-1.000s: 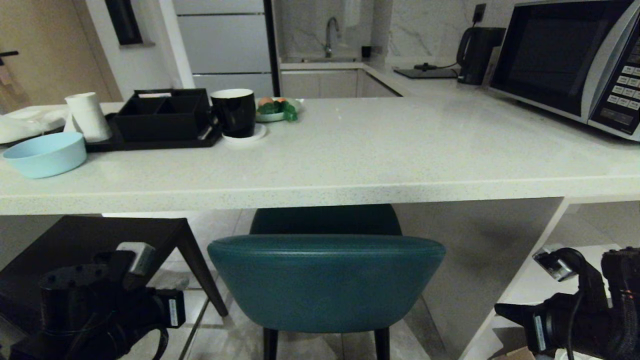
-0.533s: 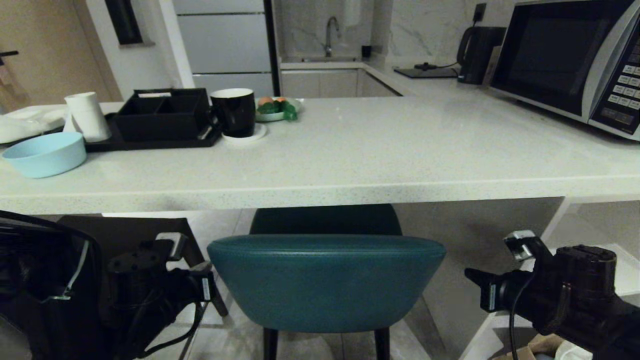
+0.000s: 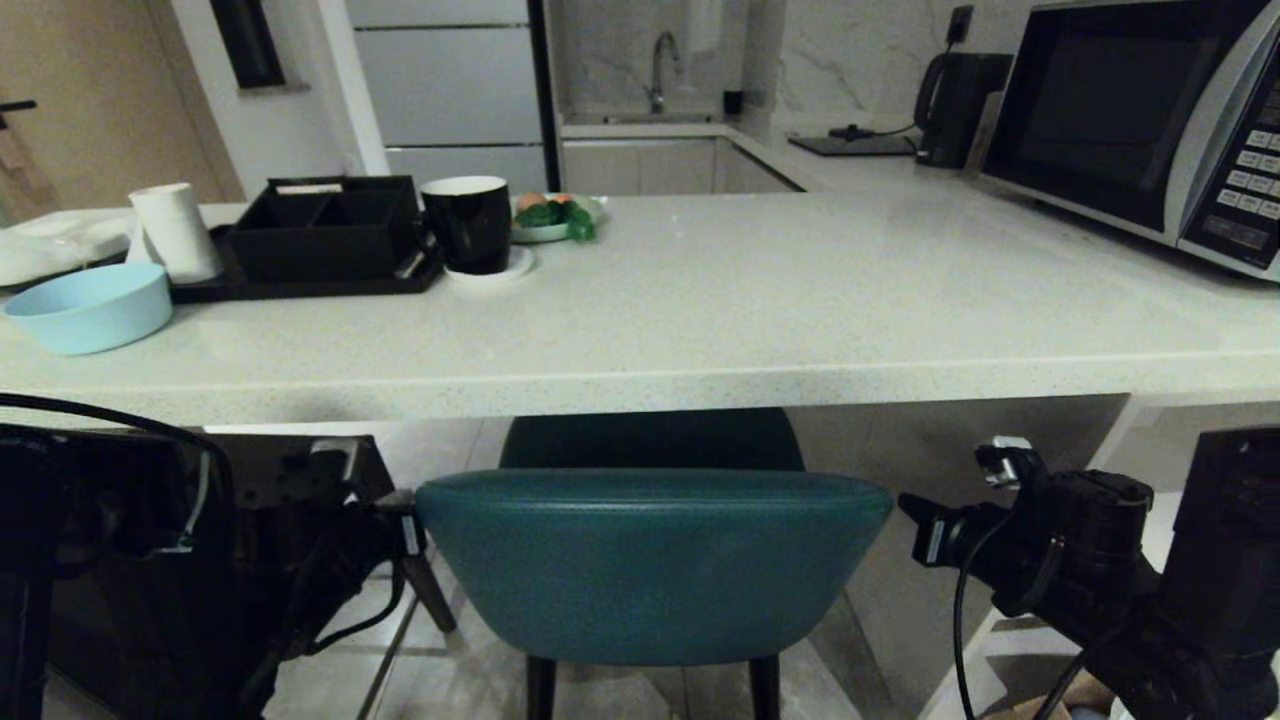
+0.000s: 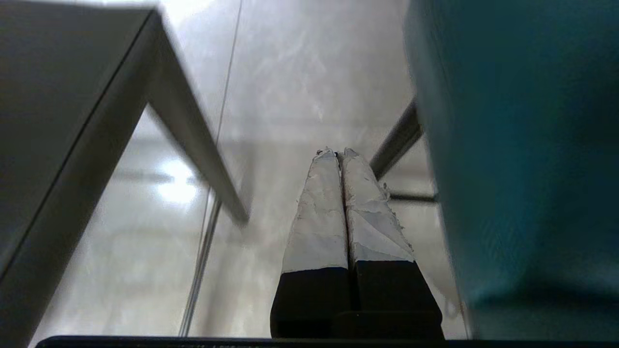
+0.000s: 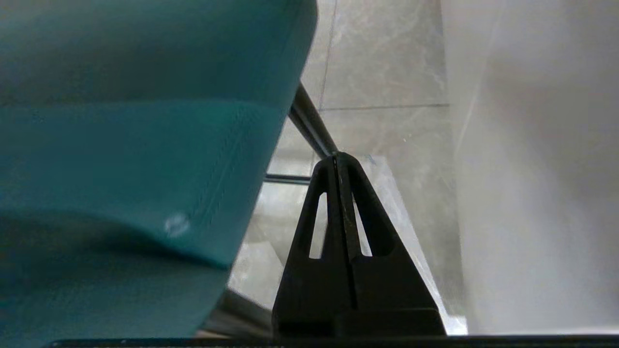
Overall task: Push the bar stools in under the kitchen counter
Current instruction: Pull the blue chair out from under the dining table
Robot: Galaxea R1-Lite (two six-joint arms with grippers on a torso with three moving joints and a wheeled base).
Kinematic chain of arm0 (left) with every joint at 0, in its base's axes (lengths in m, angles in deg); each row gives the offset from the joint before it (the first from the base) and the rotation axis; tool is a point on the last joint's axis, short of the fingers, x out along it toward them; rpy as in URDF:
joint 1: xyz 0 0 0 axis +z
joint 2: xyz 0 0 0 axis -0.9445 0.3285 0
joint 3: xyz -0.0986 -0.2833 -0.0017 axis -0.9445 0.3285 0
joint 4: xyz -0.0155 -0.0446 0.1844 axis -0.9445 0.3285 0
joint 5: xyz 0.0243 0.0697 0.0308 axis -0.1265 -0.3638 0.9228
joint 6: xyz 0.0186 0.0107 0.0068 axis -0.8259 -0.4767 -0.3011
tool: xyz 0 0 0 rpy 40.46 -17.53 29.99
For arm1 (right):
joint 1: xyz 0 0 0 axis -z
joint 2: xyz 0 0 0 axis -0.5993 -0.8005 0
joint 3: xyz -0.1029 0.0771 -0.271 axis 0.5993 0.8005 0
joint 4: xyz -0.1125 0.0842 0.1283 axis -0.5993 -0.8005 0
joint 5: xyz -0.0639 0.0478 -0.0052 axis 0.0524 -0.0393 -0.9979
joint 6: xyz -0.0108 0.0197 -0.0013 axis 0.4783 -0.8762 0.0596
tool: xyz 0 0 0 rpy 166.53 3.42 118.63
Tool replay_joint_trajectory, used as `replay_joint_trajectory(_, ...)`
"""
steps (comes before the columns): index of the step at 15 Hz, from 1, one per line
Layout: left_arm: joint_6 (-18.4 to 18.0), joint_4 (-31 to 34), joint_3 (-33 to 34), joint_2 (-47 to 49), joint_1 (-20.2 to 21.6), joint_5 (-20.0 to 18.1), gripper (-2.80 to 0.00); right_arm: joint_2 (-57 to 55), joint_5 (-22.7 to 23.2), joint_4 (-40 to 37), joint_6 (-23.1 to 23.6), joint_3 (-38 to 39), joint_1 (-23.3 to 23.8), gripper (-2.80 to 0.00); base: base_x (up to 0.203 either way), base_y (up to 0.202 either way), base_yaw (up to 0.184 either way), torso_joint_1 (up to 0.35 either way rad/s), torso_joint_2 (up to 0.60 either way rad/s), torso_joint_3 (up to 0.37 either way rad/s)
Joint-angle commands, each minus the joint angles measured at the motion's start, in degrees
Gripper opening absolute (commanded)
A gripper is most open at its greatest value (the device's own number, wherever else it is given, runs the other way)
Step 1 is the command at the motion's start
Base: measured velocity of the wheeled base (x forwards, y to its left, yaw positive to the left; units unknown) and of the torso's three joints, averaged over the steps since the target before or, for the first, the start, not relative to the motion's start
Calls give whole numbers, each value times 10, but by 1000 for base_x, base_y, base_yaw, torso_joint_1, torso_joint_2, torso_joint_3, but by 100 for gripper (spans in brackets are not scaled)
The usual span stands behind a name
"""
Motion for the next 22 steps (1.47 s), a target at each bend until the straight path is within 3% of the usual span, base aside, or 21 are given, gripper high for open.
replay_joint_trajectory(1,-6,-5,-49,28,-4,0,-280,-28,1,5,-1,-34,-6,-280,0,0,0,0,0,0)
replay_joint_trajectory(4,-7,-5,-95,47,-12,0,-280,-43,1,5,-5,-87,-20,-280,0,0,0,0,0,0)
replay_joint_trajectory(7,-6,-5,-124,68,-21,4,-280,-61,-10,5,-69,-140,-44,-280,0,0,0,0,0,0)
replay_joint_trajectory(10,-5,-5,-145,72,-41,5,-280,-88,-45,5,-75,-185,-63,-280,0,0,0,0,0,0)
replay_joint_trajectory(13,-5,-5,-161,73,-61,9,-280,-100,-47,5,-76,-211,-70,-280,0,0,0,0,0,0)
replay_joint_trajectory(22,-3,-5,-112,63,-112,48,-280,-81,-88,5,-74,-168,-131,-280,0,0,0,0,0,0)
